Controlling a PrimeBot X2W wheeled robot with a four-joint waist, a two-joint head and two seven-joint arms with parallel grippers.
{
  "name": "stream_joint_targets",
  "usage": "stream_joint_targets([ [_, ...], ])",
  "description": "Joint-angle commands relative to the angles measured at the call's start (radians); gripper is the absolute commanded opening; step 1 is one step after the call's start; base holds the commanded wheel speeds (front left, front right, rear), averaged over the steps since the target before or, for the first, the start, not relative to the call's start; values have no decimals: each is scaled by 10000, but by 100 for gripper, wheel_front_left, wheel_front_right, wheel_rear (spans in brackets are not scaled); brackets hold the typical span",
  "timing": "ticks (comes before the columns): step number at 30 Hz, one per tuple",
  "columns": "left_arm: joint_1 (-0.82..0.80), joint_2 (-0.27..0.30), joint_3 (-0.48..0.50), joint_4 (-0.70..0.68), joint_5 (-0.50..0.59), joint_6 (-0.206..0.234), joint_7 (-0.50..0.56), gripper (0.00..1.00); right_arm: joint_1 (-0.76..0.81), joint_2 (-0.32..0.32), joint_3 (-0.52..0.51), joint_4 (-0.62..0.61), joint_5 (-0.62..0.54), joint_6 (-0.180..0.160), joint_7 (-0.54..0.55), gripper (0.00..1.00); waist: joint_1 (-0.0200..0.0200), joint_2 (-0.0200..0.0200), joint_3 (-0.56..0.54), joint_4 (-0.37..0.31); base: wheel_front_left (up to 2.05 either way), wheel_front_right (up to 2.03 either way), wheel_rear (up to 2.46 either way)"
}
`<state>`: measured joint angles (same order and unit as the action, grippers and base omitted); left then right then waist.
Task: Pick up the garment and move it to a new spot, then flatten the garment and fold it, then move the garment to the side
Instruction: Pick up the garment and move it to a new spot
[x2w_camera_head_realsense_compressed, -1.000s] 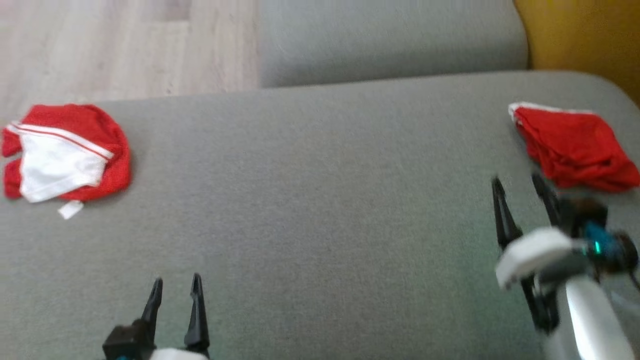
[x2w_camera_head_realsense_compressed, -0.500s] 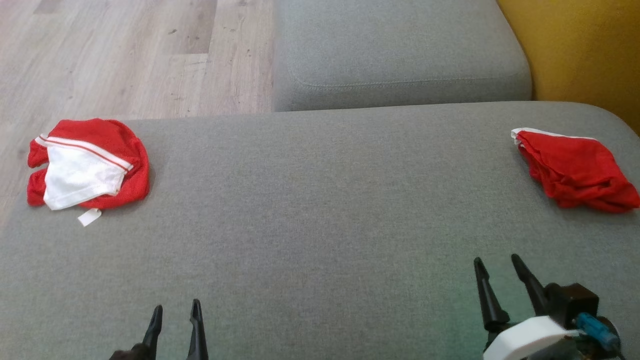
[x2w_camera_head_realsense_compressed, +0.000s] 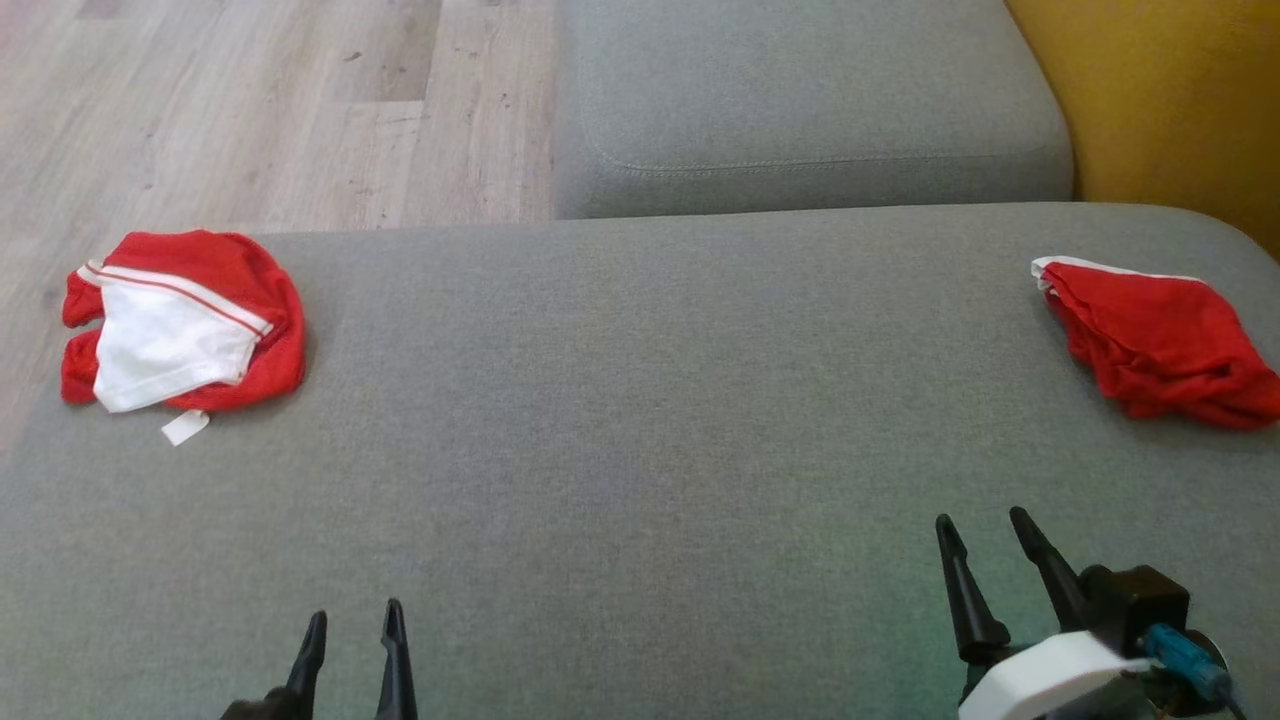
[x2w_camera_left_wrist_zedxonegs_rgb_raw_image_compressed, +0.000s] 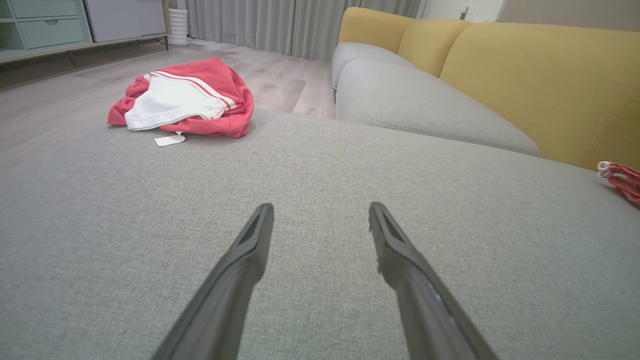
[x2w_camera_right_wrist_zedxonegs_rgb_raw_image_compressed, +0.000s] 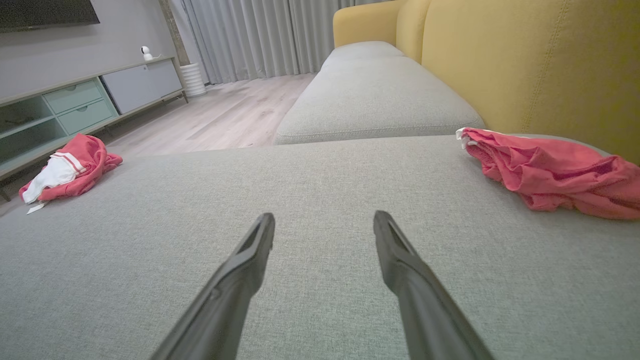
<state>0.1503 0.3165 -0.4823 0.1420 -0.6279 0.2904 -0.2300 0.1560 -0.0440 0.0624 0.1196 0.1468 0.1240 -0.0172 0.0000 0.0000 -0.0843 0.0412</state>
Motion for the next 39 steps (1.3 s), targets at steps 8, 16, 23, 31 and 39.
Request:
stream_joint_targets([
  [8, -696, 175, 342, -299, 3, 34, -59, 100, -165, -63, 119, -470, -98, 67, -82, 100, 0, 0, 6, 747, 0, 0, 0],
  [16, -822, 496, 505, -508, 73, 141, 32, 100, -243, -63, 206, -489, 39, 67, -218, 100, 0, 0, 43, 2775, 0, 0, 0],
  [23, -698, 738, 811, -934, 41, 400, 71, 100, -635, -63, 703, -309, 173, 67, -294, 100, 0, 0, 231, 4381, 0, 0, 0],
  [31, -228, 659, 1465, -1365, -15, 652, -208, 100, -1438, -62, 1401, 9, 52, 67, -226, 100, 0, 0, 567, 4621, 0, 0, 0],
  [39, -13, 695, 1830, -1510, 80, 664, -277, 100, -1604, -62, 1480, 146, 15, 67, -311, 100, 0, 0, 641, 4681, 0, 0, 0],
])
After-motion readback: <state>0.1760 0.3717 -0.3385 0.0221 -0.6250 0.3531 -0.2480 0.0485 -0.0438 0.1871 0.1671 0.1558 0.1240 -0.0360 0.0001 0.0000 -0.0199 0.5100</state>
